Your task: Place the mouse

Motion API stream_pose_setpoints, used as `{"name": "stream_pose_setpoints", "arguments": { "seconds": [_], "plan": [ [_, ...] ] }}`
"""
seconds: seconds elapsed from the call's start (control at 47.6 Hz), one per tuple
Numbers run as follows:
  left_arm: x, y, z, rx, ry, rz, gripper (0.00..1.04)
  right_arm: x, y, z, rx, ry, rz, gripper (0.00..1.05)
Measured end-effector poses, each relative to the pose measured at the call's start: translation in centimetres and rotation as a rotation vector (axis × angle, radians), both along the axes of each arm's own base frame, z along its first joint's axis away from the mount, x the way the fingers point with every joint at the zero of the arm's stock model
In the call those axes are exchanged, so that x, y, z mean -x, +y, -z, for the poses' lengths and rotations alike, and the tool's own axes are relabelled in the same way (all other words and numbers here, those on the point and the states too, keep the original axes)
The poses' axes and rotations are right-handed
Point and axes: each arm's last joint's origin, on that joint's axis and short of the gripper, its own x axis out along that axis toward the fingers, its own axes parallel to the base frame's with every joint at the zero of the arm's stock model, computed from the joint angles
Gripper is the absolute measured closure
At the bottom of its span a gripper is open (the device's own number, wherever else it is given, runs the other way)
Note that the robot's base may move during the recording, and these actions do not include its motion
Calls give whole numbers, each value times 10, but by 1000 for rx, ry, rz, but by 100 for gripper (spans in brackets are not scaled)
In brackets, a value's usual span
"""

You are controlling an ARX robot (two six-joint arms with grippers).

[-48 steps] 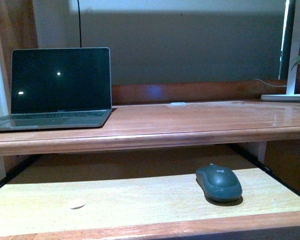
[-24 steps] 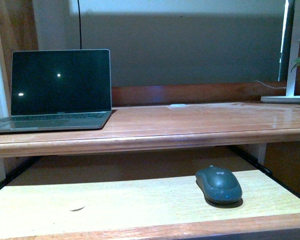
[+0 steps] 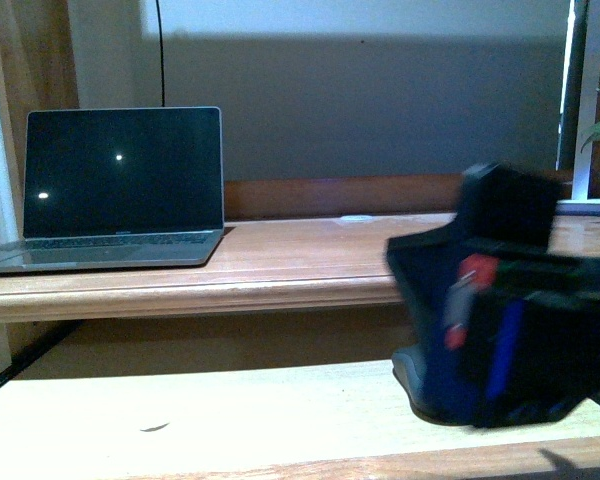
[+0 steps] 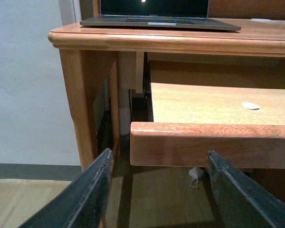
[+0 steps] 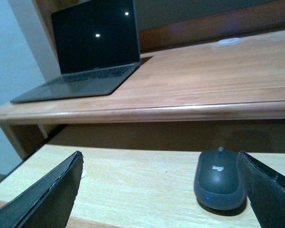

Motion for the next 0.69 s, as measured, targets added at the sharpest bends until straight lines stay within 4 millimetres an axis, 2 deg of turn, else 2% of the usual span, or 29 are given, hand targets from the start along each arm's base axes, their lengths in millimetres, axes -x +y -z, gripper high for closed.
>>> {"name": "stream_pose_setpoints", "arguments": {
  "seconds": [0.168, 0.441, 0.693],
  "plan": [
    [0, 0, 0, 0, 0, 0, 7, -8, 25, 11, 144, 6, 15, 7],
    [0, 0, 0, -2, 0, 0, 8, -41, 50, 20, 334, 30, 126, 7],
    [0, 0, 0, -2, 0, 0, 8, -72, 52, 22, 416, 117, 199, 7]
  ]
}}
